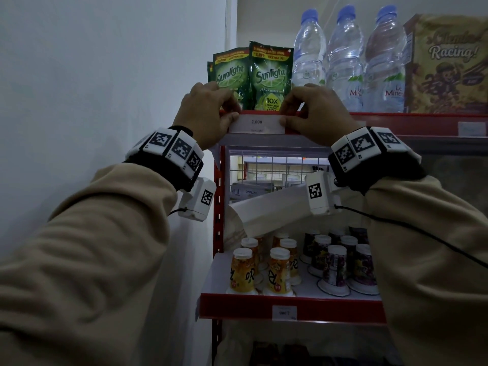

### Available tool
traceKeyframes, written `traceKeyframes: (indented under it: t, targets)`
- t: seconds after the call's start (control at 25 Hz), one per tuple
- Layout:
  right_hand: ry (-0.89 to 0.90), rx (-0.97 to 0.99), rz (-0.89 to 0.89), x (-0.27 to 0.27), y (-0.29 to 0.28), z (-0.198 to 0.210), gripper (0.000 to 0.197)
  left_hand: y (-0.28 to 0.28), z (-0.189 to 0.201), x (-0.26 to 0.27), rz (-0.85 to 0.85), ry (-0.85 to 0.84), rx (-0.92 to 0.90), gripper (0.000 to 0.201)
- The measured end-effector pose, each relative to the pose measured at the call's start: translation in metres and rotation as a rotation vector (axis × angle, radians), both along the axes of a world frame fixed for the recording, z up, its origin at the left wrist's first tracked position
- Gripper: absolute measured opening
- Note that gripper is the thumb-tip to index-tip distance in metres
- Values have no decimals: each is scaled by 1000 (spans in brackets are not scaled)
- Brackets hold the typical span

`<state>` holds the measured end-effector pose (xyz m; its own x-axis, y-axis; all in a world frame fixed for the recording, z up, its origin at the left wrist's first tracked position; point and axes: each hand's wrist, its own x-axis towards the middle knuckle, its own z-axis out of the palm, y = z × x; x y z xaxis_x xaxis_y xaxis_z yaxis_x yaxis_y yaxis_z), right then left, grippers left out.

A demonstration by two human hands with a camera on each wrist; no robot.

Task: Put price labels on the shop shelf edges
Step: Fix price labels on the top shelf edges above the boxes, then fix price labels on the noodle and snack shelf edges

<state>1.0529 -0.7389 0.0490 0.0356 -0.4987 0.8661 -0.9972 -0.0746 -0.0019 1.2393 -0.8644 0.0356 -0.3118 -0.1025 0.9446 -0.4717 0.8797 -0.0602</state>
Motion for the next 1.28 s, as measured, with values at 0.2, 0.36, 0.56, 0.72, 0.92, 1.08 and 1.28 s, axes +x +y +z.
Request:
traceKeyframes:
  t: [0.2, 0.36, 0.56, 0.72, 0.92, 1.08, 1.28]
  targets:
    - [-3, -127, -3, -3, -6, -11, 28, 4, -8, 3, 24, 27, 17, 21]
    - [14, -202, -59, -5, -7, -24, 20, 10, -24, 3, 109, 29, 35, 24]
    - [26, -240, -2, -9, 0, -57, 14, 27, -53, -3, 168, 10, 80, 37]
    - [-46, -169, 121, -14, 11, -103, 11, 49, -94, -10, 195, -14, 120, 43]
    - [-154, 62, 187, -16, 38, -196, 13, 80, -177, -32, 196, -209, 253, 28]
    - [-191, 142, 166, -15, 39, -239, 11, 82, -219, -40, 204, -322, 354, 24]
    - [-214, 322, 37, -21, 57, -310, 16, 98, -288, -48, 243, -531, 447, 39]
